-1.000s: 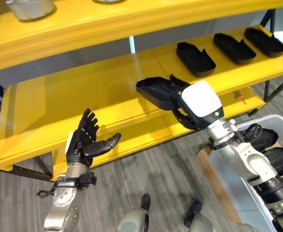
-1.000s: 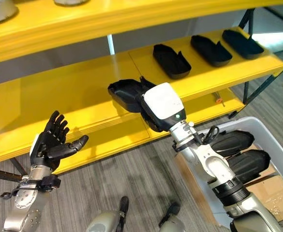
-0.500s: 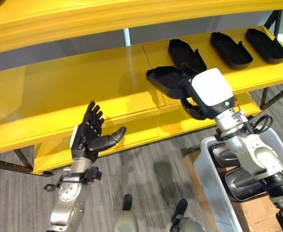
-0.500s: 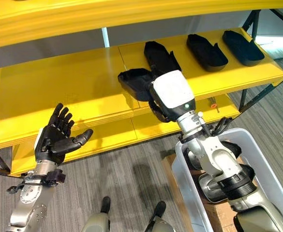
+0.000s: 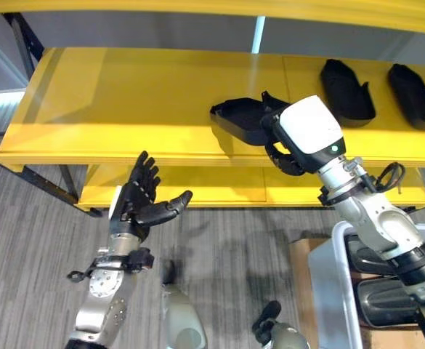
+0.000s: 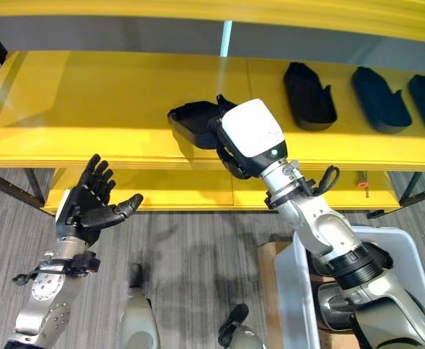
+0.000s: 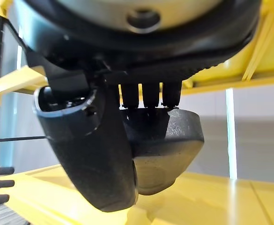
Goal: Move parts from the plastic box to the shelf.
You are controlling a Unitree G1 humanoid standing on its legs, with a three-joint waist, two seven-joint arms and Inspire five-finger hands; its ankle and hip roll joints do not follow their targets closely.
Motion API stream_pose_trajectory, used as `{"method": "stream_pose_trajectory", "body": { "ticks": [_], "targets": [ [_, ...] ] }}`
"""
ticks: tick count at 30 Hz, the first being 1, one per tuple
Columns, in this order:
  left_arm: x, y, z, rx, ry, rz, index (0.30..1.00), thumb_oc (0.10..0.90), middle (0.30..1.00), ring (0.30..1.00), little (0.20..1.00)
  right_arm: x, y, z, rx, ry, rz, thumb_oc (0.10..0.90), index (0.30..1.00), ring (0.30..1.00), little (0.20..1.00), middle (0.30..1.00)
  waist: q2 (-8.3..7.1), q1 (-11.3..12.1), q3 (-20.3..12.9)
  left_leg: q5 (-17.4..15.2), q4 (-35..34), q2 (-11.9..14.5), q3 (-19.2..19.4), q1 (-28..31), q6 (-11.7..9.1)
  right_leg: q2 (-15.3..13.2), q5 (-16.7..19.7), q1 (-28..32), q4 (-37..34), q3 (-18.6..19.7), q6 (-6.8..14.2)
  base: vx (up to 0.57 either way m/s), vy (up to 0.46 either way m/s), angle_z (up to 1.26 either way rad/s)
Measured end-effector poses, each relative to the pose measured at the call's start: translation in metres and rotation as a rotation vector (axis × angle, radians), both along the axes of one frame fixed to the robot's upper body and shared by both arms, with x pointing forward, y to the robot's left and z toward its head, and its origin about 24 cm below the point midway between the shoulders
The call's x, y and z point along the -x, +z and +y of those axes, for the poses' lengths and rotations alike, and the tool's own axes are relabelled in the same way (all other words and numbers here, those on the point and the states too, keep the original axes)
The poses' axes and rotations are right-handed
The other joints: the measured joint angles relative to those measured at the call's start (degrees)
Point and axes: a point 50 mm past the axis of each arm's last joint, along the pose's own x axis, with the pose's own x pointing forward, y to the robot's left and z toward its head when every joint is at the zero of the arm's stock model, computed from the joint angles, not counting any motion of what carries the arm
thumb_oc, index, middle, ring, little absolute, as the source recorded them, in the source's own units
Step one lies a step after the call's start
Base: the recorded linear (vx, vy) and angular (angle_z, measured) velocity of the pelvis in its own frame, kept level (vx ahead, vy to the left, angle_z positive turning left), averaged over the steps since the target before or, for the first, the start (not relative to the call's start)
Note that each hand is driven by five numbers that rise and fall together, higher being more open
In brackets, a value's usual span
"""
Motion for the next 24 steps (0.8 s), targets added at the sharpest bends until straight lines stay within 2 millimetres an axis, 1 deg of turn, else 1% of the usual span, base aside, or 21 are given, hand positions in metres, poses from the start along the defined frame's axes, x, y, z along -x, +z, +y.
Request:
{"method": "stream_pose_trajectory", "body": {
  "ticks": [1, 2, 3, 4, 6, 7, 9, 11, 13, 14, 15, 17, 20, 21, 24],
  "targets": [
    [0.000, 0.001, 0.005, -0.016, 0.009, 0.001, 1.000, 0.900, 1.000, 1.000, 1.000, 0.000, -0.002, 0.004, -0.017, 0.010, 0.003, 0.400, 0.300, 0.300, 0.300, 0.300, -0.72, 0.25, 0.12, 4.73, 0.31, -0.85, 1.09, 0.06, -2.87, -1.04, 1.14, 0.10, -0.72, 0.78, 0.72, 0.23, 0.205, -0.88],
    [-0.001, 0.006, 0.009, -0.019, 0.028, -0.015, 1.000, 0.900, 1.000, 1.000, 1.000, 0.001, -0.004, 0.005, -0.017, 0.015, 0.009, 0.400, 0.300, 0.300, 0.300, 0.300, -1.54, 0.36, 0.25, 6.98, 1.89, -1.90, 2.09, -0.73, -5.15, -2.56, 0.71, 0.04, -0.78, 0.82, 0.20, 0.19, 0.201, -0.17],
    [-0.003, 0.012, 0.013, -0.039, 0.029, -0.033, 1.000, 0.900, 1.000, 1.000, 1.000, 0.001, -0.008, 0.007, -0.029, 0.018, 0.025, 0.400, 0.300, 0.300, 0.300, 0.300, -3.56, 0.71, -0.12, 6.35, 2.75, -4.50, 2.08, -1.50, -4.24, -3.73, 0.79, 0.77, -0.16, 0.96, -0.12, 0.14, 0.146, 0.21],
    [-0.007, 0.022, 0.015, -0.078, 0.010, -0.063, 1.000, 0.900, 1.000, 1.000, 1.000, 0.000, -0.008, 0.011, -0.045, 0.020, 0.029, 0.400, 0.300, 0.300, 0.300, 0.300, -4.44, 2.00, 0.00, 5.54, 4.40, -6.84, 2.26, -1.70, -3.48, -5.35, 3.35, 2.21, -1.93, 0.73, -0.65, 0.12, 0.131, 0.34],
    [-0.006, 0.031, 0.018, -0.094, 0.013, -0.097, 1.000, 0.900, 1.000, 1.000, 1.000, -0.001, -0.006, 0.015, -0.059, 0.026, 0.021, 0.400, 0.300, 0.300, 0.300, 0.300, -4.45, 3.48, 0.00, 5.41, 4.41, -7.27, 2.30, -1.58, -3.26, -5.70, 4.62, 2.56, -2.31, 0.48, -0.16, 0.08, 0.149, 0.15],
    [-0.006, 0.034, 0.018, -0.093, 0.016, -0.110, 1.000, 0.900, 1.000, 1.000, 1.000, -0.001, -0.005, 0.015, -0.060, 0.026, 0.020, 0.400, 0.300, 0.300, 0.300, 0.300, -4.47, 4.25, 0.01, 5.40, 4.43, -7.24, 2.27, -1.53, -3.24, -5.67, 4.99, 2.60, -2.37, 0.33, 0.49, 0.03, 0.132, 0.06],
    [-0.005, 0.033, 0.019, -0.087, 0.018, -0.107, 1.000, 0.900, 1.000, 1.000, 1.000, -0.007, -0.007, 0.017, -0.071, 0.025, 0.034, 0.400, 0.300, 0.300, 0.300, 0.300, -4.52, 4.40, 0.04, 5.38, 5.50, -7.29, 2.09, -2.28, -3.19, -5.70, 5.12, 2.87, -2.72, -0.26, 0.70, 0.02, 0.071, 0.03],
    [-0.005, 0.030, 0.014, -0.061, -0.004, -0.093, 1.000, 0.900, 1.000, 1.000, 1.000, -0.014, -0.008, 0.013, -0.075, -0.012, 0.053, 0.400, 0.300, 0.300, 0.300, 0.300, -4.50, 4.32, 0.05, 5.27, 5.67, -7.31, 2.08, -3.02, -3.02, -5.64, 5.12, 2.64, -3.33, -0.65, 1.08, 0.00, 0.036, 0.02],
    [-0.005, 0.026, 0.010, -0.055, -0.020, -0.078, 1.000, 0.900, 1.000, 1.000, 1.000, -0.018, -0.012, 0.007, -0.076, -0.059, 0.070, 0.400, 0.300, 0.300, 0.300, 0.300, -4.50, 4.05, 0.05, 5.27, 5.67, -7.33, 2.15, -3.22, -3.02, -5.63, 5.00, 2.60, -3.69, -1.12, 1.41, 0.00, 0.091, -0.02],
    [-0.004, 0.025, 0.011, -0.055, -0.018, -0.071, 1.000, 0.900, 1.000, 1.000, 1.000, -0.020, -0.014, 0.003, -0.081, -0.087, 0.076, 0.400, 0.300, 0.300, 0.300, 0.300, -4.49, 4.31, 0.17, 5.16, 5.79, -7.41, 2.29, -3.59, -3.07, -5.65, 4.85, 2.43, -3.88, -1.25, 1.95, -0.01, 0.118, -0.03],
    [-0.004, 0.026, 0.010, -0.055, -0.019, -0.079, 1.000, 0.900, 1.000, 1.000, 1.000, -0.024, -0.013, -0.004, -0.103, -0.116, 0.065, 0.400, 0.300, 0.300, 0.300, 0.300, -4.60, 4.02, 0.24, 4.64, 7.46, -7.46, 2.51, -5.06, -2.67, -5.91, 4.83, 1.89, -3.88, -1.31, 2.80, 0.00, 0.049, 0.03],
    [-0.005, 0.027, 0.008, -0.053, -0.028, -0.083, 1.000, 0.900, 1.000, 1.000, 1.000, -0.034, -0.014, -0.015, -0.122, -0.193, 0.080, 0.400, 0.300, 0.300, 0.300, 0.300, -4.21, 3.47, 0.44, 4.06, 8.38, -7.71, 1.82, -7.49, -3.09, -6.09, 4.69, 0.54, -4.40, -1.81, 3.64, -0.01, 0.056, 0.07],
    [-0.005, 0.023, 0.005, -0.050, -0.039, -0.067, 1.000, 0.900, 1.000, 1.000, 1.000, -0.042, -0.024, -0.030, -0.138, -0.278, 0.129, 0.400, 0.300, 0.300, 0.300, 0.300, -4.13, 3.61, 0.54, 4.07, 9.57, -8.17, 1.46, -9.81, -3.04, -6.62, 5.21, -1.08, -4.55, -1.77, 4.08, -0.02, 0.054, 0.06],
    [-0.003, 0.021, 0.004, -0.049, -0.043, -0.058, 1.000, 0.900, 1.000, 1.000, 1.000, -0.049, -0.026, -0.041, -0.166, -0.338, 0.158, 0.400, 0.300, 0.300, 0.300, 0.300, -3.58, 4.10, 1.82, 4.00, 10.37, -8.33, 1.28, -10.80, -2.85, -6.72, 5.51, -1.41, -4.98, -1.76, 3.92, -0.03, 0.049, 0.02],
    [-0.004, 0.022, 0.004, -0.048, -0.043, -0.061, 1.000, 0.900, 1.000, 1.000, 1.000, -0.056, -0.015, -0.047, -0.209, -0.368, 0.128, 0.400, 0.300, 0.300, 0.300, 0.300, -2.74, 4.08, 3.31, 4.18, 10.50, -8.42, 1.04, -11.92, -2.62, -6.75, 5.83, -2.22, -5.19, -1.83, 3.84, -0.01, 0.009, 0.01]
  ]
}}
